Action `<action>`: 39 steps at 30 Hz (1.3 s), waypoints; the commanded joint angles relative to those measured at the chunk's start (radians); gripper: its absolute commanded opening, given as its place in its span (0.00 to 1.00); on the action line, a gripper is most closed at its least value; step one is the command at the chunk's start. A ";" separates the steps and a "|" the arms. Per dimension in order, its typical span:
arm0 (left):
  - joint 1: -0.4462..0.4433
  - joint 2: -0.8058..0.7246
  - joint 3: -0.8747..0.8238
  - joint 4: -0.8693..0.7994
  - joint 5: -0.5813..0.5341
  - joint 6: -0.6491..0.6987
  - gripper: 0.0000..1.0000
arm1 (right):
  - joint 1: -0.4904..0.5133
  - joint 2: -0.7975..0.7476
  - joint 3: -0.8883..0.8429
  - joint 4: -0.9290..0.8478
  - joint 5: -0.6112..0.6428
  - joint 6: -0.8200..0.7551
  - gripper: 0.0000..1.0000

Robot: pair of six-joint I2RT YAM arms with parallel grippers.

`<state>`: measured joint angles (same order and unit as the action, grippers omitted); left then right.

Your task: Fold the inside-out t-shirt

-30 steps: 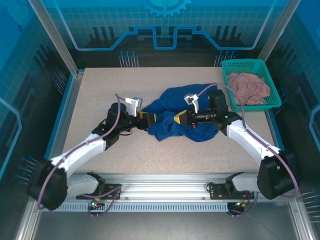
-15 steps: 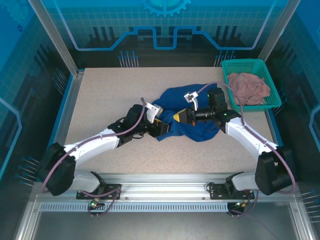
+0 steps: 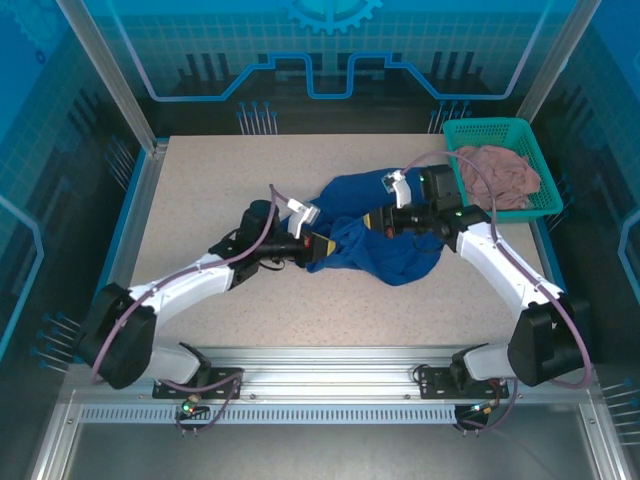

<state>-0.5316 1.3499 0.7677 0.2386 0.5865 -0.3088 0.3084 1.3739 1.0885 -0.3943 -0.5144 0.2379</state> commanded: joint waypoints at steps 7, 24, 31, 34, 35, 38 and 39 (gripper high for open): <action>0.023 -0.097 -0.036 0.040 0.117 -0.035 0.00 | 0.113 -0.025 0.027 -0.126 0.299 -0.149 0.26; 0.022 -0.092 -0.020 -0.012 0.033 -0.025 0.00 | 0.176 -0.222 -0.184 0.096 0.028 -0.119 0.45; 0.023 -0.090 -0.018 -0.012 0.038 -0.025 0.00 | 0.206 -0.159 -0.148 0.094 0.066 -0.120 0.42; 0.023 -0.091 -0.022 -0.010 0.038 -0.024 0.00 | 0.214 -0.138 -0.139 0.083 0.088 -0.125 0.42; 0.023 -0.091 -0.022 -0.009 0.037 -0.024 0.00 | 0.216 -0.134 -0.138 0.078 0.100 -0.129 0.42; 0.022 -0.092 -0.025 -0.005 0.040 -0.026 0.00 | 0.218 -0.133 -0.144 0.072 0.146 -0.130 0.42; 0.022 -0.092 -0.025 -0.003 0.041 -0.027 0.00 | 0.217 -0.134 -0.144 0.069 0.155 -0.130 0.42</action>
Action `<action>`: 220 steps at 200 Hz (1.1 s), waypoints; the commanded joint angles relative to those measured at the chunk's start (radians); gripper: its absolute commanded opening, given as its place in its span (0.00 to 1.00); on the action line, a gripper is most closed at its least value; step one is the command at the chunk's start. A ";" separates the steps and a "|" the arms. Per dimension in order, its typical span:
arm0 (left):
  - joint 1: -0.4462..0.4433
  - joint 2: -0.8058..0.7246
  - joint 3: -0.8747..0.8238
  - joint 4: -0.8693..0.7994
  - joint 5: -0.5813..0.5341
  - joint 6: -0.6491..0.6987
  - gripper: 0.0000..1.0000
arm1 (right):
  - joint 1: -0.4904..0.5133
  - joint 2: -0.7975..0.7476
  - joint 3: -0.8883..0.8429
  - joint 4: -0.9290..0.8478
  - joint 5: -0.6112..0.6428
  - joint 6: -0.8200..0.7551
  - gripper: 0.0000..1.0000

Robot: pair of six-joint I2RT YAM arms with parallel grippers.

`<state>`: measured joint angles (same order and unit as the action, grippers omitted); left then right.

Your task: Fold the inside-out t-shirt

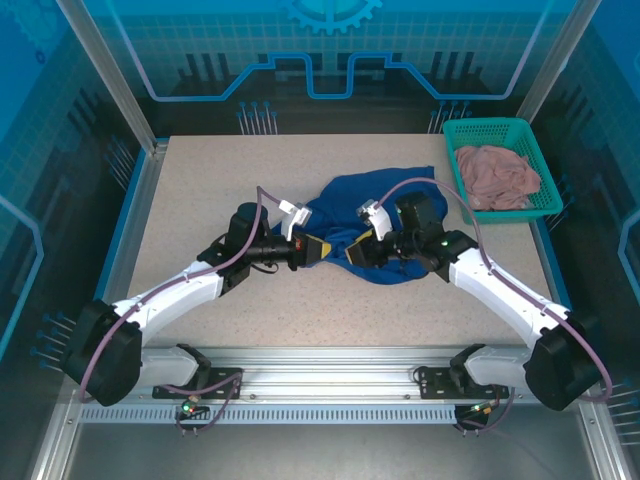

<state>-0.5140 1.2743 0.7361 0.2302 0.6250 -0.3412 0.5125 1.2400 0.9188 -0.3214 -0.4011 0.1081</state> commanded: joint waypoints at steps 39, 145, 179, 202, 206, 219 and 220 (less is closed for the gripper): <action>0.005 -0.016 0.004 0.008 -0.001 0.007 0.00 | 0.020 0.016 0.032 0.002 0.057 0.001 0.34; 0.005 0.045 0.001 -0.032 -0.235 0.042 0.01 | -0.118 -0.060 0.073 0.047 -0.412 0.155 0.00; 0.005 0.039 -0.012 -0.010 -0.234 0.041 0.06 | -0.138 -0.046 0.076 0.046 -0.450 0.156 0.00; 0.005 0.027 -0.022 -0.026 -0.242 0.053 0.13 | -0.182 -0.038 0.098 -0.027 -0.473 0.108 0.00; 0.005 0.023 -0.025 -0.028 -0.248 0.053 0.14 | -0.189 -0.036 0.102 -0.039 -0.479 0.099 0.00; 0.005 0.004 -0.035 -0.035 -0.278 0.057 0.19 | -0.208 -0.025 0.128 -0.107 -0.516 0.048 0.00; 0.005 0.003 -0.036 -0.036 -0.280 0.056 0.20 | -0.208 -0.025 0.128 -0.107 -0.516 0.048 0.00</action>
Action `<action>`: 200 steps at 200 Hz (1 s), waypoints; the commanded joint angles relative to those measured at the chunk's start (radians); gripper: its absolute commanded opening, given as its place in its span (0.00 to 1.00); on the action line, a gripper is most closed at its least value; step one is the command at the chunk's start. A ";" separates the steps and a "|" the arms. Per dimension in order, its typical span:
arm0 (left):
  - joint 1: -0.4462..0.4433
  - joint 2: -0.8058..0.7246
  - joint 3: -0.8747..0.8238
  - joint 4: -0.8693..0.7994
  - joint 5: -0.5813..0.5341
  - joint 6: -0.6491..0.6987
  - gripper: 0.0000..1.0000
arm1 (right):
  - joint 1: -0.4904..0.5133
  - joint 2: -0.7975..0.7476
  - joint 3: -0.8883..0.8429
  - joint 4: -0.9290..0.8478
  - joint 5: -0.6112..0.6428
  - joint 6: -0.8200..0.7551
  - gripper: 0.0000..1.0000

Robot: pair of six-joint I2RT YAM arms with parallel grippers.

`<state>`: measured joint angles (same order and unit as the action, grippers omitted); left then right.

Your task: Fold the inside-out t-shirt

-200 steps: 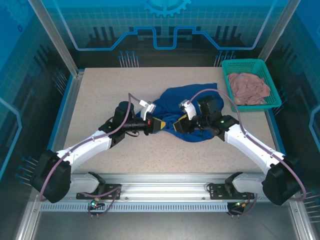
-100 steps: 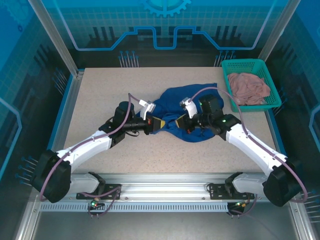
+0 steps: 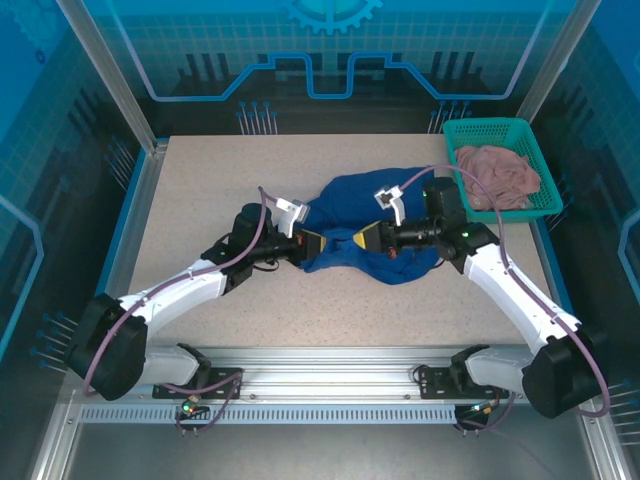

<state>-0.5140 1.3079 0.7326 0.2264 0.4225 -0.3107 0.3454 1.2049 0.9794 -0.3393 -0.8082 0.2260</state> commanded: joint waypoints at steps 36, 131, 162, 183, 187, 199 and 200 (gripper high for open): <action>-0.001 -0.061 -0.025 -0.066 -0.084 0.052 0.40 | -0.048 0.031 0.081 -0.099 -0.139 -0.075 0.00; -0.100 -0.060 0.011 -0.099 -0.043 0.133 0.66 | -0.049 0.036 0.082 -0.068 -0.100 -0.031 0.00; -0.103 -0.016 0.026 -0.068 -0.023 0.112 0.68 | -0.048 0.030 0.072 -0.045 -0.113 -0.018 0.00; -0.111 0.036 0.057 -0.038 0.000 0.100 0.66 | -0.043 0.030 0.067 -0.039 -0.133 -0.020 0.00; -0.112 0.047 0.063 -0.028 0.006 0.095 0.65 | -0.044 0.027 0.067 -0.041 -0.136 -0.022 0.00; -0.112 0.076 0.083 -0.003 0.026 0.087 0.57 | -0.043 0.025 0.071 -0.070 -0.141 -0.044 0.00; -0.111 0.077 0.085 -0.001 0.027 0.086 0.55 | -0.043 0.025 0.072 -0.072 -0.141 -0.048 0.00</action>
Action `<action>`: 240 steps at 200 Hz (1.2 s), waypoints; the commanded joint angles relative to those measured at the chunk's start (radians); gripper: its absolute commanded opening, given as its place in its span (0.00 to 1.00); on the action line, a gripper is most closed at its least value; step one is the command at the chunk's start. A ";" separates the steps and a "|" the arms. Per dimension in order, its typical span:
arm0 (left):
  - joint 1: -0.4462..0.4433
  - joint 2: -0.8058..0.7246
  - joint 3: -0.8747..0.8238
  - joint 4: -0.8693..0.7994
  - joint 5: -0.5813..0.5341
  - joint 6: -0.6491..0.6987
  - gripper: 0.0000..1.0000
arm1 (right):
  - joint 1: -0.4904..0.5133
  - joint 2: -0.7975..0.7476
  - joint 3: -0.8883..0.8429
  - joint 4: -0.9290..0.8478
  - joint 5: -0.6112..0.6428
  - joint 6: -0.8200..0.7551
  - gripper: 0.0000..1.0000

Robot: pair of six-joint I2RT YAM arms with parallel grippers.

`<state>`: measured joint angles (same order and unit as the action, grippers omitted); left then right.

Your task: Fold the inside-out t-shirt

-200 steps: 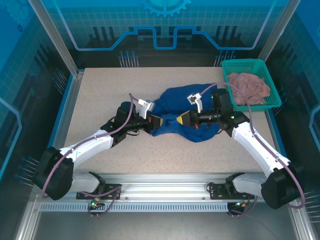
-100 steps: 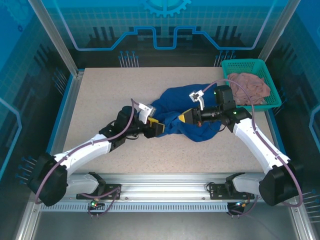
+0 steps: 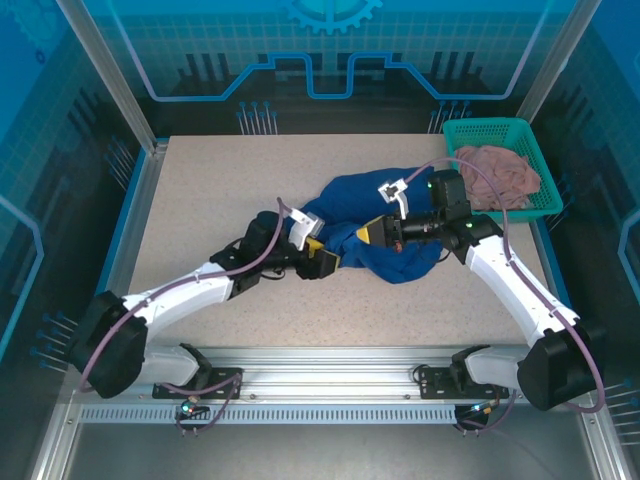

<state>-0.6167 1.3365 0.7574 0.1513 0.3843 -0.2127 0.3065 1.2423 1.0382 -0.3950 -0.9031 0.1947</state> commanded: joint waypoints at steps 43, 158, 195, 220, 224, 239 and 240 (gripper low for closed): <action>0.025 0.047 0.048 0.170 0.181 -0.058 0.10 | -0.077 -0.013 0.060 -0.264 -0.048 -0.104 0.00; 0.062 -0.094 -0.025 0.404 0.484 -0.257 0.00 | 0.006 0.038 0.093 -0.320 0.472 -0.045 0.00; 0.044 -0.094 -0.016 0.308 0.460 -0.171 0.00 | 0.044 0.067 0.127 -0.329 0.528 -0.069 0.16; 0.041 -0.113 -0.003 0.184 0.383 -0.069 0.00 | 0.050 -0.019 0.095 -0.321 0.611 -0.118 0.29; 0.043 -0.114 -0.001 0.165 0.367 -0.055 0.00 | 0.052 -0.043 0.082 -0.307 0.604 -0.128 0.30; 0.042 -0.118 0.005 0.132 0.336 -0.026 0.00 | 0.067 -0.134 0.022 -0.238 0.541 -0.164 0.34; 0.042 -0.118 0.005 0.131 0.334 -0.026 0.00 | 0.069 -0.139 0.017 -0.234 0.537 -0.167 0.34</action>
<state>-0.5678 1.2545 0.7181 0.3798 0.7780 -0.3481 0.3470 1.2560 1.1191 -0.6994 -0.3515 0.1001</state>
